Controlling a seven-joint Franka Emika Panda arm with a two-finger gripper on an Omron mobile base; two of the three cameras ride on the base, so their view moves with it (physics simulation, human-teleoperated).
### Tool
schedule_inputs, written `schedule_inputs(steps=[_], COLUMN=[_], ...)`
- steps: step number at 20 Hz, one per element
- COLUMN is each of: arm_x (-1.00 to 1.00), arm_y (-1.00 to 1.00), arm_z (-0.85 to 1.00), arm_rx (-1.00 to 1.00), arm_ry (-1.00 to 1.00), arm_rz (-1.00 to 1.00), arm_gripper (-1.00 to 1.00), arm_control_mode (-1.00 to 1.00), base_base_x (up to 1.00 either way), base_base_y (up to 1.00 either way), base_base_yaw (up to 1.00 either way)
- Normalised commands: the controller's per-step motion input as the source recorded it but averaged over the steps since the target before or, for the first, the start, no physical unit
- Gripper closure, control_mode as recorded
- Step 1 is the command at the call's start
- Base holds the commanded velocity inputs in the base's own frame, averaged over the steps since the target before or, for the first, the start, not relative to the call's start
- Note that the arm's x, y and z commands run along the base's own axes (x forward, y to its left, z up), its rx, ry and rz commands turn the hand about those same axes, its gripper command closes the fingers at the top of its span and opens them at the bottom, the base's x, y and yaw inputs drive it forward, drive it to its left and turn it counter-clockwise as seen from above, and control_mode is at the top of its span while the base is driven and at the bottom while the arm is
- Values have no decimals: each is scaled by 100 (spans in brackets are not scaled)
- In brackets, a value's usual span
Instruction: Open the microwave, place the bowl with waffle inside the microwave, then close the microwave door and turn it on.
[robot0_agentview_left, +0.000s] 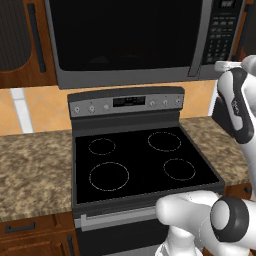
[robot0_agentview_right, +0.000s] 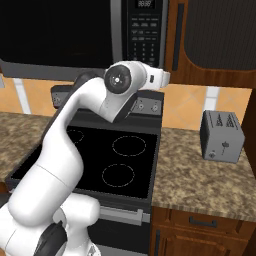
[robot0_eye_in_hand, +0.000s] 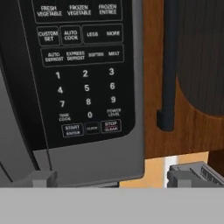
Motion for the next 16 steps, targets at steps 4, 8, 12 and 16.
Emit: schedule_inputs(steps=[4,8,12,16], arm_x=[12,4,0,1], arm_y=[0,0,0,6], arm_z=[-4,0,0,0], arm_rx=[0,0,0,0], arm_ry=[-7,-2,0,0], arm_rz=[0,0,0,0], arm_gripper=[-100,-100,100,100], arm_control_mode=[-100,-100,-100,-100], base_base_x=[0,0,0,0], base_base_y=[0,0,0,0], base_base_yaw=[0,0,0,0])
